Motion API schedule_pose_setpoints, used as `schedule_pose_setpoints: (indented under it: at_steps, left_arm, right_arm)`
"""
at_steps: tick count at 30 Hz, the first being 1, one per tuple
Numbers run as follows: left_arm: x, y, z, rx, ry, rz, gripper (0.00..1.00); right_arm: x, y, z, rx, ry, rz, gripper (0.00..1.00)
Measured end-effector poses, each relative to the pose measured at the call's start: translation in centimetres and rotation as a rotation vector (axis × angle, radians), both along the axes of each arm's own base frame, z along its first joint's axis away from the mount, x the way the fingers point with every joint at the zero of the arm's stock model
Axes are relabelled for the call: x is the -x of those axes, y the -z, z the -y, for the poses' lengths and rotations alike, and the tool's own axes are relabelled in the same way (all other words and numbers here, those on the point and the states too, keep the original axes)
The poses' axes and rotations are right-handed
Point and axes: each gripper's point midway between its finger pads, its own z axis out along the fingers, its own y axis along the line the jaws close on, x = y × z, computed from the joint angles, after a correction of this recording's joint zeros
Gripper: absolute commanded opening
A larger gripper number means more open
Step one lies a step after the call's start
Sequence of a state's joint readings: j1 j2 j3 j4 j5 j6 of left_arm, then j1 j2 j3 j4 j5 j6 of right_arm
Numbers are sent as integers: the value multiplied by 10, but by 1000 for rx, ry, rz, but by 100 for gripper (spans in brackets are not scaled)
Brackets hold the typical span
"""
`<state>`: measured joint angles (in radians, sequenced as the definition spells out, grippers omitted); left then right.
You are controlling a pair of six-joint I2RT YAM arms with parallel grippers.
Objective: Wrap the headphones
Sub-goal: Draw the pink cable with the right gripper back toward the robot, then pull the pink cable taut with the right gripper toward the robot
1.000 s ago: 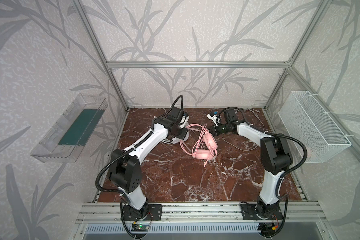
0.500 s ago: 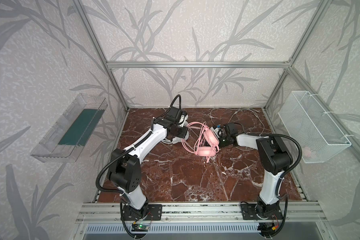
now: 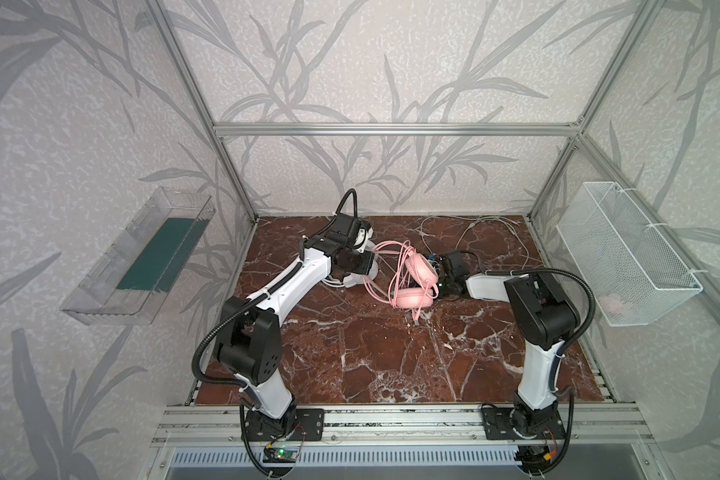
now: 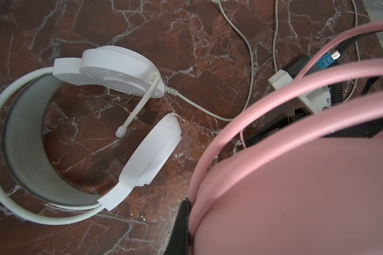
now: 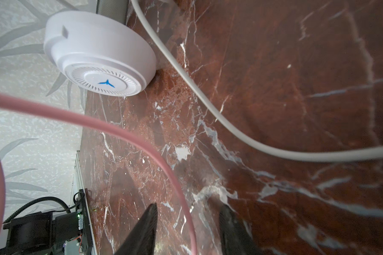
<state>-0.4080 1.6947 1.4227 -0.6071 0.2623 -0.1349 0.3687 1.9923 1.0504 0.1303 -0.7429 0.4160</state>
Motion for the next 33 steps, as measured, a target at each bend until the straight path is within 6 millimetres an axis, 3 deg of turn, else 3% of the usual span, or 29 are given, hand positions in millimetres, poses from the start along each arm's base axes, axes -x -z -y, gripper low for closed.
schedule_pose_setpoints:
  at_steps: [8, 21, 28, 33]
  left_arm:
    - [-6, -7, -4, 30, -34, 23, 0]
    - [-16, -5, -16, 86, -132, 35, 0]
    - [-21, 4, -25, 91, -225, 33, 0]
    - [-24, 10, -36, 74, -318, 32, 0]
  right_arm:
    - [-2, 5, -9, -56, -1, -23, 35]
    - [30, 16, -9, -89, -45, -112, 5]
    - [56, 13, 2, -47, -56, -154, 0]
    - [71, 2, 10, -7, -76, -138, 0]
